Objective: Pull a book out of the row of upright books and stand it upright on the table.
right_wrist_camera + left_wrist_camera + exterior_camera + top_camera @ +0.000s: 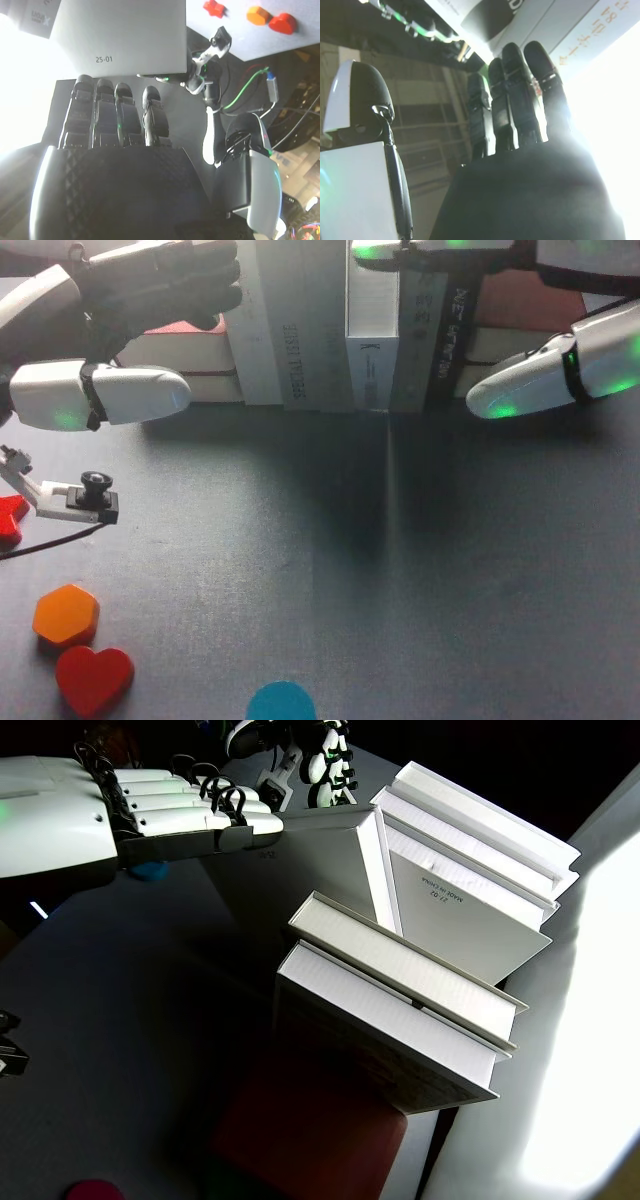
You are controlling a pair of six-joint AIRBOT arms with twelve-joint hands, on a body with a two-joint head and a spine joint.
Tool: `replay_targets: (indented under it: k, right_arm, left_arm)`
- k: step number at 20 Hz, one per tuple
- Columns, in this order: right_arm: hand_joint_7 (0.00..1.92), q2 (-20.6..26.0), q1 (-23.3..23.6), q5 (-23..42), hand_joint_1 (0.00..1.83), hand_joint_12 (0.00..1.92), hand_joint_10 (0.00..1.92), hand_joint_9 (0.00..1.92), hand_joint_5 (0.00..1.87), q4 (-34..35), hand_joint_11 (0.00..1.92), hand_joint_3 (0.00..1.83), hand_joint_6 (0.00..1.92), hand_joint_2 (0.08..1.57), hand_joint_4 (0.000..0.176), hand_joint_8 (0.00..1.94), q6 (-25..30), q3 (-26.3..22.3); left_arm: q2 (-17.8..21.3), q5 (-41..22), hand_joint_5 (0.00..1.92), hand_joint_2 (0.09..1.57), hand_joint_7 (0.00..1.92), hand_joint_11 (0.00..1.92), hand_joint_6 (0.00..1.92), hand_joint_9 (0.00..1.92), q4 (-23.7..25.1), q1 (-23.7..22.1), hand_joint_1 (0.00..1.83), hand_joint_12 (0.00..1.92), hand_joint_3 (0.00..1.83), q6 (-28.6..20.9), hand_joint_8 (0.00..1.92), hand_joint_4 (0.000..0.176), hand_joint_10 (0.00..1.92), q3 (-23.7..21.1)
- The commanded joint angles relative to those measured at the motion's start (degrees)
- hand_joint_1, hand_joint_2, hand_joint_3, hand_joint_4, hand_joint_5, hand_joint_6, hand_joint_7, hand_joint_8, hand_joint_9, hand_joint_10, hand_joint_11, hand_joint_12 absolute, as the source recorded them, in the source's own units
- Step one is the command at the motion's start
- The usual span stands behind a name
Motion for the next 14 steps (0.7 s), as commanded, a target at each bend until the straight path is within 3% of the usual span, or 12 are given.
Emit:
replay_targets:
  k: [1,2,3,4,5,6,7,8,11,12,13,14]
  right_arm:
    - [0.00,0.3,0.7,4.2,0.26,0.00,0.00,0.00,0.06,4.5,0.00,0.03,0.02,1.15,0.146,0.00,0.4,-0.6]
    - [0.00,0.9,0.7,5.4,0.26,0.00,0.00,0.00,0.06,5.1,0.00,0.03,0.02,1.15,0.146,0.00,0.4,-1.3]
    - [0.00,1.4,0.7,6.6,0.38,0.00,0.00,0.00,0.01,5.8,0.00,0.01,0.00,1.13,0.107,0.00,0.4,-1.7]
    - [0.00,1.5,0.8,7.7,0.38,0.00,0.00,0.00,0.01,6.3,0.00,0.01,0.00,1.13,0.107,0.00,0.5,-2.1]
    - [0.00,1.6,1.3,8.2,0.51,0.00,0.00,0.00,0.13,6.3,0.00,0.00,0.02,1.10,0.056,0.00,0.5,-2.2]
    - [0.00,1.7,1.6,8.3,0.51,0.00,0.00,0.00,0.13,6.0,0.00,0.00,0.02,1.10,0.056,0.00,0.6,-2.2]
    - [0.00,1.7,4.2,8.1,0.54,0.00,0.00,0.00,0.14,3.6,0.00,0.00,0.01,1.09,0.064,0.00,1.7,-1.8]
    - [0.00,1.7,7.5,6.3,0.75,0.00,0.00,0.00,0.07,-3.6,0.00,0.00,0.01,1.04,0.117,0.00,7.0,-0.2]
    - [0.00,-1.5,13.1,4.4,0.62,0.00,0.00,0.00,0.00,-21.9,0.00,0.00,0.00,1.04,0.087,0.00,23.0,5.1]
    - [0.00,-2.0,15.5,3.0,0.78,0.00,0.00,0.00,0.00,-28.7,0.00,0.00,0.00,0.90,0.141,0.00,28.2,6.3]
    - [0.00,-2.2,16.3,2.6,0.78,0.00,0.00,0.00,0.00,-30.8,0.00,0.00,0.00,0.90,0.141,0.00,29.2,6.5]
    - [0.00,-2.6,18.4,2.2,0.82,0.00,0.00,0.00,0.00,-35.1,0.00,0.00,0.00,0.88,0.174,0.00,31.0,6.5]
  left_arm:
    - [-0.3,-6.6,0.46,1.00,0.37,0.00,0.01,0.46,-3.5,-0.3,0.83,1.30,0.02,-0.6,0.00,0.123,0.01,-0.2]
    - [-0.2,-6.7,0.46,1.00,0.37,0.00,0.01,0.46,-3.7,0.0,0.83,1.30,0.02,-0.6,0.00,0.123,0.01,-0.3]
    - [-0.1,-6.7,0.45,0.94,0.36,0.00,0.01,0.47,-3.9,0.2,0.88,1.31,0.00,-0.6,0.00,0.134,0.01,-0.4]
    - [0.1,-6.8,0.45,0.94,0.36,0.00,0.01,0.47,-4.1,0.5,0.88,1.31,0.00,-0.6,0.00,0.134,0.01,-0.5]
    - [0.6,-6.7,0.43,0.90,0.33,0.00,0.00,0.45,-4.1,0.7,0.92,1.31,0.00,-0.6,0.00,0.113,0.00,-0.6]
    - [0.8,-6.6,0.43,0.90,0.33,0.00,0.00,0.45,-4.1,0.8,0.92,1.31,0.00,-0.6,0.00,0.113,0.00,-0.7]
    - [1.6,-6.2,0.41,0.92,0.33,0.00,0.00,0.43,-4.1,0.8,0.92,1.30,0.00,-0.6,0.00,0.095,0.00,-1.1]
    - [2.8,-5.8,0.36,0.94,0.31,0.00,0.00,0.40,-4.1,1.0,0.94,1.25,0.00,-0.6,0.00,0.098,0.01,-1.6]
    - [5.3,-5.9,0.35,0.94,0.29,0.00,0.00,0.39,-5.2,2.6,0.97,1.31,0.00,-0.6,0.00,0.080,0.00,-2.8]
    - [7.0,-5.9,0.30,0.95,0.29,0.00,0.00,0.40,-6.0,3.4,0.98,1.42,0.00,-0.6,0.00,0.052,0.01,-3.9]
    - [7.9,-6.0,0.30,0.95,0.29,0.00,0.00,0.40,-6.5,4.0,0.98,1.42,0.00,-0.6,0.00,0.052,0.01,-4.4]
    - [9.9,-7.1,0.29,0.95,0.28,0.00,0.00,0.42,-8.5,5.9,0.97,1.35,0.00,-0.6,0.00,0.078,0.02,-6.1]
